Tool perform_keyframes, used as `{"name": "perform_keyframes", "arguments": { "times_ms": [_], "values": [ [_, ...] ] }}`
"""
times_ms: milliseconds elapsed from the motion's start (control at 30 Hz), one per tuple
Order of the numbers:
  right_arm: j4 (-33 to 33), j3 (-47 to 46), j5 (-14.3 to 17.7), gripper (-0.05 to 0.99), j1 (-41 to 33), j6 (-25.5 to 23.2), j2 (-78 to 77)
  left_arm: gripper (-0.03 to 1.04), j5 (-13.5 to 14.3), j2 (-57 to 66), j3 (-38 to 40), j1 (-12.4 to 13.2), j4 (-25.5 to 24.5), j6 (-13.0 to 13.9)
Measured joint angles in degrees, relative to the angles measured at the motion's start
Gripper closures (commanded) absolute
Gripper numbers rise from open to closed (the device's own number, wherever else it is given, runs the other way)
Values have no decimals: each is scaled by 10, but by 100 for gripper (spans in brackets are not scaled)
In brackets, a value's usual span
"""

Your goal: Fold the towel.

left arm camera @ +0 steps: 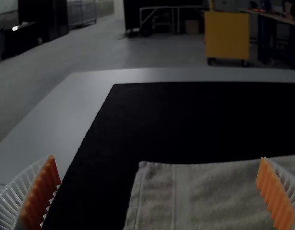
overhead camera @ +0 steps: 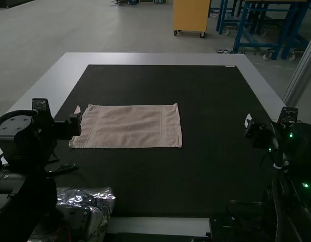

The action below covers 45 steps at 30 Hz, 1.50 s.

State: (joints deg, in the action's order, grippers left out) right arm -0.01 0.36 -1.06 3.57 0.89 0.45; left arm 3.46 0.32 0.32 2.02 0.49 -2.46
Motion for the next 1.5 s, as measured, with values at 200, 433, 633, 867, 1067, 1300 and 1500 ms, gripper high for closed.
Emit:
{"name": "perform_keyframes", "arguments": {
  "times_ms": [200,433,633,867,1067,1300,1500],
  "values": [
    [0,0,0,2,0,0,0,4,0,0,0,0,0,0],
    [0,0,0,2,0,0,0,4,0,0,0,0,0,0],
    [0,0,0,2,0,0,0,4,0,0,0,0,0,0],
    [43,0,-2,2,0,-9,0,4,0,0,0,0,22,0],
    [140,0,-2,2,0,-5,0,4,2,0,0,0,94,19],
    [119,0,-3,2,0,107,0,6,17,0,0,0,98,84],
    [145,0,-36,2,-1,214,0,6,22,0,0,0,122,130]
  ]
}}
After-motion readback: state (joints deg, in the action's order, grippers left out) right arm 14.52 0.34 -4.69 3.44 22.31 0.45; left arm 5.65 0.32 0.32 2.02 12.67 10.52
